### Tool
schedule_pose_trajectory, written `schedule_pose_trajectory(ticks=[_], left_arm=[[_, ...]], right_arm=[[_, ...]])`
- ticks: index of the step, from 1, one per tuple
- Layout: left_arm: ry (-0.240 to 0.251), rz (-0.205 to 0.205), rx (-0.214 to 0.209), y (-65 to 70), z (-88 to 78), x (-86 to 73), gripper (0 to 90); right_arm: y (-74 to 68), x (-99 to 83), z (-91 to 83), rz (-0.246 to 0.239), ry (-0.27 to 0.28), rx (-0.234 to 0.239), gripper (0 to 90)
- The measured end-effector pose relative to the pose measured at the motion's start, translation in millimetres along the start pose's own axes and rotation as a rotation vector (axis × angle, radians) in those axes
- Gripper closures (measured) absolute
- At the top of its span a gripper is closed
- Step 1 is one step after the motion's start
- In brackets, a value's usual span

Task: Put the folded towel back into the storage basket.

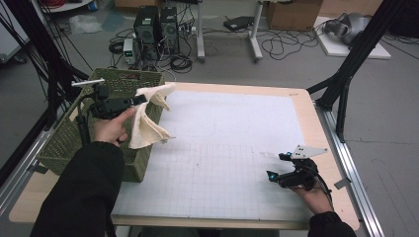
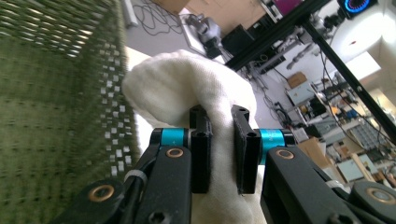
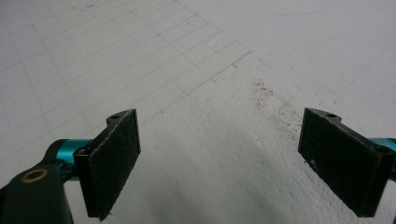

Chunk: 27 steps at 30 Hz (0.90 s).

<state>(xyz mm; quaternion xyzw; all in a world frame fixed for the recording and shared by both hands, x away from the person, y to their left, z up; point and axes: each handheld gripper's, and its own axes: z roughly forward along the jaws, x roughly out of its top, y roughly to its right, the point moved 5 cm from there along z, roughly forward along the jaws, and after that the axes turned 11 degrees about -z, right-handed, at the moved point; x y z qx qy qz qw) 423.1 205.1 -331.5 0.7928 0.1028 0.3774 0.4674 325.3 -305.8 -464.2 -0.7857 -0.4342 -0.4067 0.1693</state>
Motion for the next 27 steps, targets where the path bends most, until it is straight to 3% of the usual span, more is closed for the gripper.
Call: schedule_pose_trajectory(ticks=[6, 14, 27], left_arm=[[0.029, -0.02, 0.016, -13.3, -14.1, 9.7, 80.0], [0.028, -0.033, 0.034, -27.5, -29.2, 16.3, 80.0], [-0.009, -0.003, 0.124, -45.2, -47.4, 18.3, 80.0]], right_arm=[[0.1, -0.8, 1.6, -0.001, -0.007, 0.002, 12.2], [-0.7, -0.9, 3.3, -0.006, -0.015, 0.004, 12.2], [-0.6, -1.7, 3.8, -0.01, -0.022, 0.005, 12.2]])
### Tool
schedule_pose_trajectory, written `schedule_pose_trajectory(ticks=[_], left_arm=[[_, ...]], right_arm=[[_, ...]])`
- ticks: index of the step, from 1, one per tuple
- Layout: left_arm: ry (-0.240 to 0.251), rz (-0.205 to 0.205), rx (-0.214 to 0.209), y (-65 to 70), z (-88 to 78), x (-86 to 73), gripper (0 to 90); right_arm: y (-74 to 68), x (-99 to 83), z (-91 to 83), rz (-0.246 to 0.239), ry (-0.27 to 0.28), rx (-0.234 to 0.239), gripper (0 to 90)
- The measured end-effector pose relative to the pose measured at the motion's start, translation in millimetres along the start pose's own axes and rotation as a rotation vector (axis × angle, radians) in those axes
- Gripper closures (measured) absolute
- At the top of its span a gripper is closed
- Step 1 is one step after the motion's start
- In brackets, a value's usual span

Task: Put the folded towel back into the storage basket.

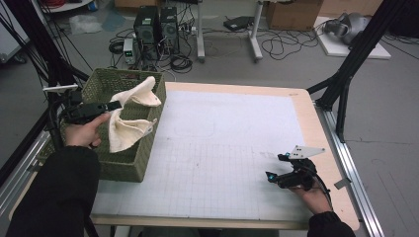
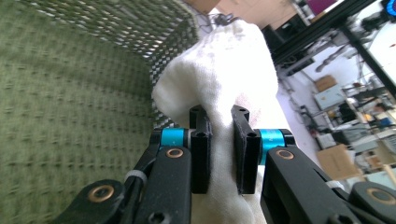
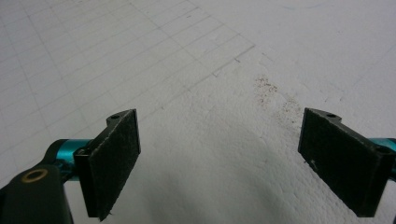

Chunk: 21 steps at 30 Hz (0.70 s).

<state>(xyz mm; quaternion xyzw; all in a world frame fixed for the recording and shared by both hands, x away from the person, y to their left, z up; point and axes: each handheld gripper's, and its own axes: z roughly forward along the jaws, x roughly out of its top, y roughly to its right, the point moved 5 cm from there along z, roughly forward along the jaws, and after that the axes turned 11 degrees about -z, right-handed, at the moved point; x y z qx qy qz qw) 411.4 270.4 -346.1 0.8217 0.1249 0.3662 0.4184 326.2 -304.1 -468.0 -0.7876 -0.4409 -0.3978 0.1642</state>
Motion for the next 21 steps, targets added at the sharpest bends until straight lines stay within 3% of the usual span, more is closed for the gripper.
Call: schedule_pose_trajectory(ticks=[5, 19, 21], left_arm=[[-0.017, 0.01, 0.039, -5.8, -4.5, 0.7, 80.0], [-0.073, 0.042, 0.141, -19.5, 2.9, -0.5, 79.9], [-0.088, 0.05, 0.172, -23.2, 1.3, -0.8, 79.9]], right_arm=[[0.6, 0.0, 1.2, 0.0, 0.001, 0.001, 12.2], [2.9, 0.0, -2.1, 0.011, 0.02, -0.008, 12.2], [2.9, 0.2, -2.2, 0.012, 0.024, -0.007, 12.2]])
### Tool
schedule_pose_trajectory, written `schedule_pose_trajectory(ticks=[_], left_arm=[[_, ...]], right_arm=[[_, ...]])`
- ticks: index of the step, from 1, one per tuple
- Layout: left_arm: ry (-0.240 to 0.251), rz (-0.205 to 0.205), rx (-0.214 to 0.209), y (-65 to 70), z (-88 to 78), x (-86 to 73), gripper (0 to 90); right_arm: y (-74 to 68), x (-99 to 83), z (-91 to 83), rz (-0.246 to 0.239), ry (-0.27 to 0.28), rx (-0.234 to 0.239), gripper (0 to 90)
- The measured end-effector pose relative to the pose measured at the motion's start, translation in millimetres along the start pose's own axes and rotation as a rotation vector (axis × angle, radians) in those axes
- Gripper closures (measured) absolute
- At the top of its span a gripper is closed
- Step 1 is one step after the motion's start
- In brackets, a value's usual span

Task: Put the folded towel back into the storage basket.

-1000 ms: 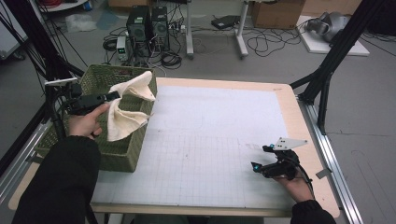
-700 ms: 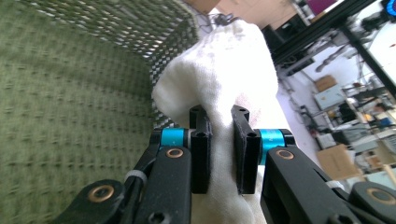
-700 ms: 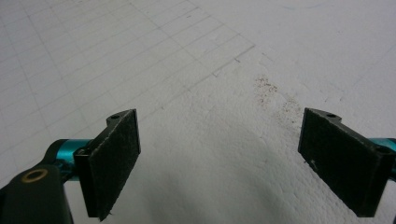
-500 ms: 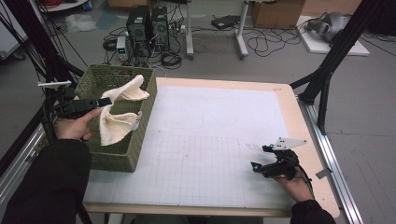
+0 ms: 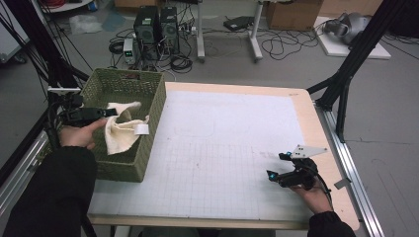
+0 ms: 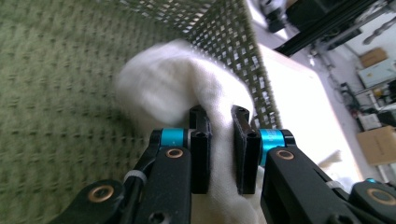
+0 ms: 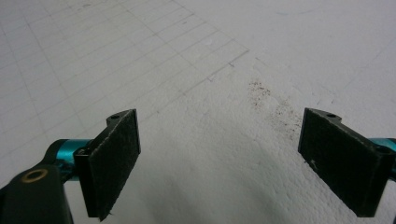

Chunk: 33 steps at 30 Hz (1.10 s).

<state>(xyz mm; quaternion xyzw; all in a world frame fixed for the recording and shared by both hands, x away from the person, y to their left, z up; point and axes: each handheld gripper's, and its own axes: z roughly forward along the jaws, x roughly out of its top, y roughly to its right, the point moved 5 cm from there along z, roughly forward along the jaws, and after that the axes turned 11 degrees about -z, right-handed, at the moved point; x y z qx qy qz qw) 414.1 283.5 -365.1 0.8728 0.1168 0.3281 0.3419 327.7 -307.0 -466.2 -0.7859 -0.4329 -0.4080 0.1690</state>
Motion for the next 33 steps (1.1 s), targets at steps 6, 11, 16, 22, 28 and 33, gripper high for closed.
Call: schedule_pose_trajectory(ticks=[6, 11, 16, 22, 28, 33], left_arm=[[-0.079, 0.026, 0.077, -6.8, 7.2, -6.1, 79.8], [-0.141, 0.067, 0.218, -17.1, 14.5, -12.1, 79.7], [-0.196, 0.106, 0.346, -23.8, 22.0, -16.6, 79.5], [-0.274, 0.159, 0.436, -25.6, 36.4, -20.8, 79.1], [-0.314, 0.191, 0.55, -37.1, 43.2, -20.6, 77.7], [-0.408, 0.206, 0.633, -51.4, 52.2, -26.6, 76.0]], right_arm=[[0.2, 0.6, -0.1, -0.005, 0.007, 0.0, 12.2], [1.4, 0.4, -1.5, -0.003, 0.011, -0.003, 12.2], [0.9, 0.8, -1.5, -0.002, 0.014, -0.005, 12.2], [0.5, 2.7, -3.2, -0.011, 0.03, -0.005, 12.2], [0.2, 3.7, -5.1, -0.012, 0.039, -0.008, 12.2], [-0.2, 5.0, -5.2, -0.018, 0.038, -0.013, 12.2]])
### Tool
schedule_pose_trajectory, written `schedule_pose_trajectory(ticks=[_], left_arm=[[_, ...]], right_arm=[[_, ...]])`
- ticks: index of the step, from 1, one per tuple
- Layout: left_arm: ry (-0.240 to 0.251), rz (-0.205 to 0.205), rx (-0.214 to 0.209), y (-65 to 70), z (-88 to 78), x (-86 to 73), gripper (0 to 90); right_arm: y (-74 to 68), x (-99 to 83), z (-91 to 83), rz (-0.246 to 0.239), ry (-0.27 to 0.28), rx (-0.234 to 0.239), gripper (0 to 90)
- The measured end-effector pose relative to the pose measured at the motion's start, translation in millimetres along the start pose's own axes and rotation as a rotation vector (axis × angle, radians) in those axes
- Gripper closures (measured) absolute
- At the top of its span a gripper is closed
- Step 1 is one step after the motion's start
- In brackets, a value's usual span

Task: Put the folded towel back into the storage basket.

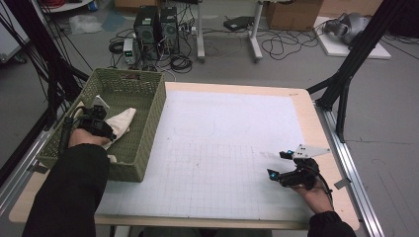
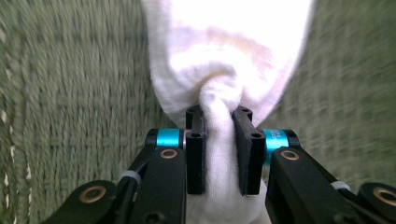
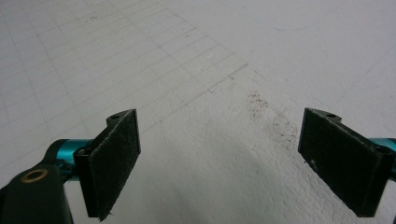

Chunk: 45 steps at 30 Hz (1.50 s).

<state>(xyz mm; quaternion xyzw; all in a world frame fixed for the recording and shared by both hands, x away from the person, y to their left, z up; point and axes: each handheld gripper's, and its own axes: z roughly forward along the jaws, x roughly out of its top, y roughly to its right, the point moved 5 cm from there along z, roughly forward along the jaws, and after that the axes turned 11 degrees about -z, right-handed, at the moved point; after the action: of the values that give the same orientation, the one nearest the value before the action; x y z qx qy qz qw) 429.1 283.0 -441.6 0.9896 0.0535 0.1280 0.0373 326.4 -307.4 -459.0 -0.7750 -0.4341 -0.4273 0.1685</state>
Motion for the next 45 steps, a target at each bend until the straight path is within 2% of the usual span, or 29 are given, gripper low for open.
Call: schedule_pose_trajectory(ticks=[2, 6, 9, 13, 18, 23, 27, 30, 33, 36, 37, 40, 43, 45], left_arm=[[-0.036, 0.007, 0.006, -0.2, 4.7, -1.9, 75.1], [-0.027, 0.005, 0.001, -0.7, 3.6, -1.7, 69.4], [0.003, 0.004, -0.03, 0.9, -1.1, -0.7, 62.4], [0.056, -0.02, -0.08, 0.9, -9.4, 1.9, 52.6], [0.086, -0.021, -0.112, 2.1, -14.7, 3.0, 49.3], [0.12, -0.04, -0.146, 1.0, -20.8, 4.5, 46.7], [0.156, -0.041, -0.148, -1.8, -26.9, 6.3, 46.6], [0.204, -0.032, -0.153, -0.3, -33.7, 9.8, 46.5], [0.259, -0.002, -0.17, 6.6, -39.2, 16.4, 47.2], [0.287, 0.036, -0.162, 15.6, -35.6, 26.6, 48.0], [0.285, 0.05, -0.159, 19.2, -32.3, 29.9, 48.0], [0.243, 0.112, -0.109, 26.6, -22.2, 36.2, 47.3], [0.225, 0.151, -0.074, 29.2, -16.8, 38.7, 47.4], [0.196, 0.17, -0.046, 27.6, -10.8, 37.5, 47.4]], right_arm=[[-0.1, 0.2, -0.2, 0.0, 0.0, 0.0, 12.2], [0.8, 0.6, 0.0, -0.004, 0.003, 0.0, 12.2], [0.8, 1.3, -0.8, 0.001, 0.006, -0.001, 12.2], [1.0, 2.4, -2.0, -0.005, 0.012, -0.004, 12.2], [1.1, 3.4, -2.4, -0.005, 0.014, -0.007, 12.2], [0.9, 3.8, -2.6, -0.003, 0.017, -0.006, 12.2], [2.0, 4.0, -2.6, -0.01, 0.019, -0.005, 12.2], [1.5, 4.2, -2.0, -0.009, 0.018, -0.003, 12.2], [1.7, 4.1, -1.3, -0.013, 0.015, -0.005, 12.2], [1.8, 3.8, -0.5, -0.015, 0.012, -0.004, 12.2], [1.3, 3.7, -0.4, -0.012, 0.009, 0.0, 12.2], [1.6, 3.0, 0.0, -0.015, 0.005, 0.001, 12.2], [2.8, 2.2, 1.0, -0.013, 0.002, 0.0, 12.2], [2.5, 1.8, 2.0, -0.01, -0.002, 0.004, 12.2]])
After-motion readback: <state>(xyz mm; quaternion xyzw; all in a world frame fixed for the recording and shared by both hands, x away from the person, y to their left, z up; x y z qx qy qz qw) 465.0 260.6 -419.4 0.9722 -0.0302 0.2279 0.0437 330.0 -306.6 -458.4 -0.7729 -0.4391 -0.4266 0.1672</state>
